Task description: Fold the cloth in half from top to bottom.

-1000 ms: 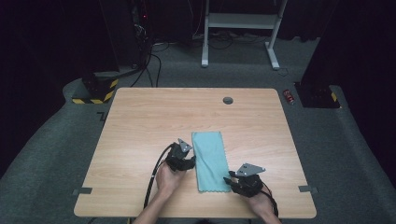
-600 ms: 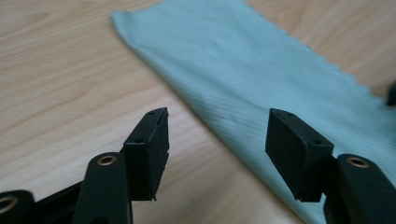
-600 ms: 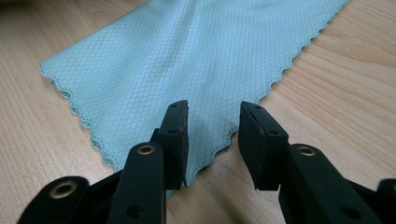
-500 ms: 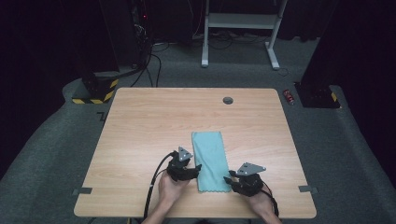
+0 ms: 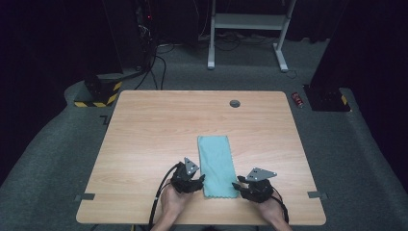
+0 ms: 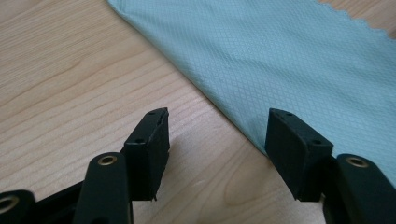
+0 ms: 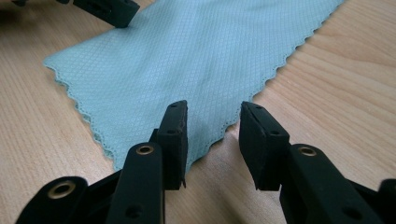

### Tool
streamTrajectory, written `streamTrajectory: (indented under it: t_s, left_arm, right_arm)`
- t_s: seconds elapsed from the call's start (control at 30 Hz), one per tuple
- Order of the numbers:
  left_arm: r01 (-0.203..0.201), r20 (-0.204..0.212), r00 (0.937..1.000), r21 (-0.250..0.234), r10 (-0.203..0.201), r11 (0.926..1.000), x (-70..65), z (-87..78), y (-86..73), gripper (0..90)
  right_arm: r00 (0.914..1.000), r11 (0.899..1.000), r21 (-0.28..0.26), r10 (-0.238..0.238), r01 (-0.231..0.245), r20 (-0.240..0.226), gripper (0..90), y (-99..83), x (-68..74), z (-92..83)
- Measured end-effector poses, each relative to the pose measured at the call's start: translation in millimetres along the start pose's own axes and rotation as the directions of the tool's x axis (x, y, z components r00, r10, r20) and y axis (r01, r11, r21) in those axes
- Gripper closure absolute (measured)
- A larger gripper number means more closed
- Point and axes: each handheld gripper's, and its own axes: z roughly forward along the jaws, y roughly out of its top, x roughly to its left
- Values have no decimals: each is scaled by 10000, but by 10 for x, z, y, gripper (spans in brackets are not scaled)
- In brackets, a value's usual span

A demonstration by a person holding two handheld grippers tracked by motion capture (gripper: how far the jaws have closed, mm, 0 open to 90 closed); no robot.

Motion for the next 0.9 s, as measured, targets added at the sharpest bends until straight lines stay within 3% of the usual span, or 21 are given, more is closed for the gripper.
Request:
streamTrajectory:
  t_s: [0.07,0.23,0.37,0.47,0.7,0.9]
  left_arm:
    - [161,252,9996,-219,-156,9996,-25,-41,-19,402]
    - [84,682,9977,-388,-58,9992,-140,-103,-47,386]
    - [-214,564,9981,-230,227,9995,-181,-94,-81,377]
    - [-2,715,9974,-219,17,9998,-179,-81,-135,373]
    - [-56,664,9978,-135,65,9999,-151,-144,-179,373]
    - [874,1079,9907,-418,-824,9953,1,-139,-113,400]
  right_arm:
    - [9999,9999,-85,79,-80,-80,624,0,-8,-12]
    - [9998,9999,-157,58,-61,-184,622,-1,-8,9]
    - [9999,10000,32,-39,39,-162,620,-5,-5,27]
    - [9999,9999,96,-39,40,-106,616,-15,-17,15]
    - [10000,9999,99,53,-52,-83,614,-33,-54,-11]
    - [9988,9988,-192,452,-456,-191,619,15,-124,-7]
